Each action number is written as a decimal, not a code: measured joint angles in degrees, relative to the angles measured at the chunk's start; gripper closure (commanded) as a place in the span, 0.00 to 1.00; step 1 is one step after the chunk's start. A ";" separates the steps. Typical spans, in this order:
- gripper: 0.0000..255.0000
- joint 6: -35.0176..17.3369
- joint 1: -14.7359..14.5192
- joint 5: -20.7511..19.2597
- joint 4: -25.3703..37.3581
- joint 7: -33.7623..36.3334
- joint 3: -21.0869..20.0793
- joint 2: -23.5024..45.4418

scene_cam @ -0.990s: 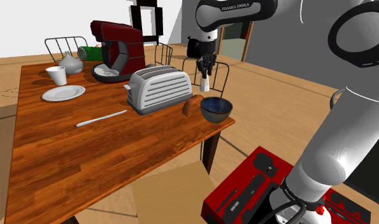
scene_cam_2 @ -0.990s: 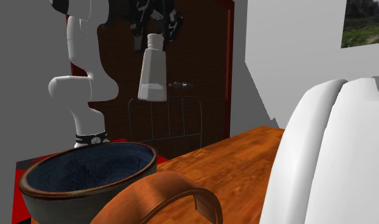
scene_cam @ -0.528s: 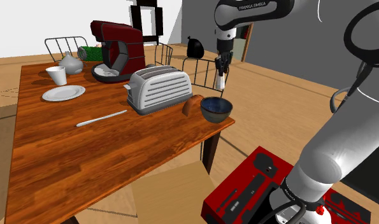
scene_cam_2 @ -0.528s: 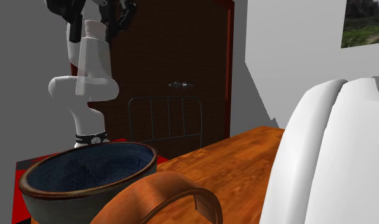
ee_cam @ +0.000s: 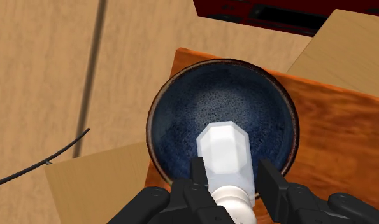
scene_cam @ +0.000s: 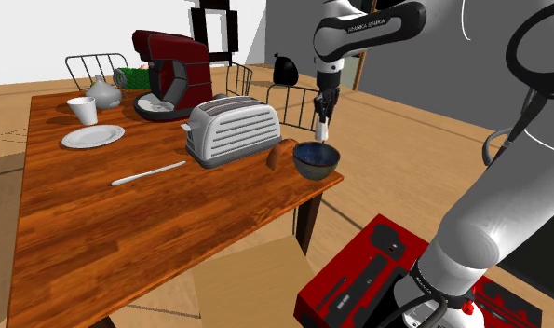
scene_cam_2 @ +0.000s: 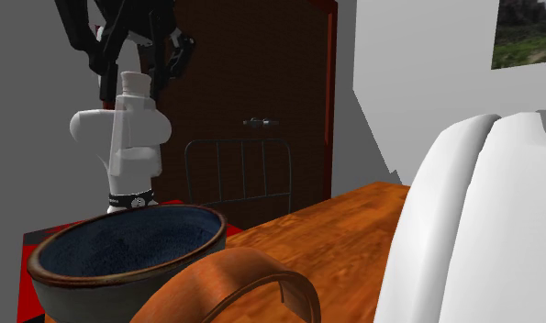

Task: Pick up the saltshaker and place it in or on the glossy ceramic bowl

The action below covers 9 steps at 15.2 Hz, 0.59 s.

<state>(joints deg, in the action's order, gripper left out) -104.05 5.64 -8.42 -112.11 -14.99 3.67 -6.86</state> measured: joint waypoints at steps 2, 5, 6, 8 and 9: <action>1.00 -1.58 0.06 -0.05 -1.21 0.09 0.09 0.36; 1.00 -3.80 0.12 -0.15 -3.16 0.30 0.16 0.64; 1.00 -4.48 0.14 -0.18 -3.78 0.36 0.18 0.71; 1.00 -6.11 0.19 -0.27 -5.28 0.52 0.24 0.83; 1.00 -6.87 0.20 -0.30 -5.94 0.60 0.26 0.95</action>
<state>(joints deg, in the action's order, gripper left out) -110.92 5.84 -8.73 -118.05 -14.39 3.93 -5.91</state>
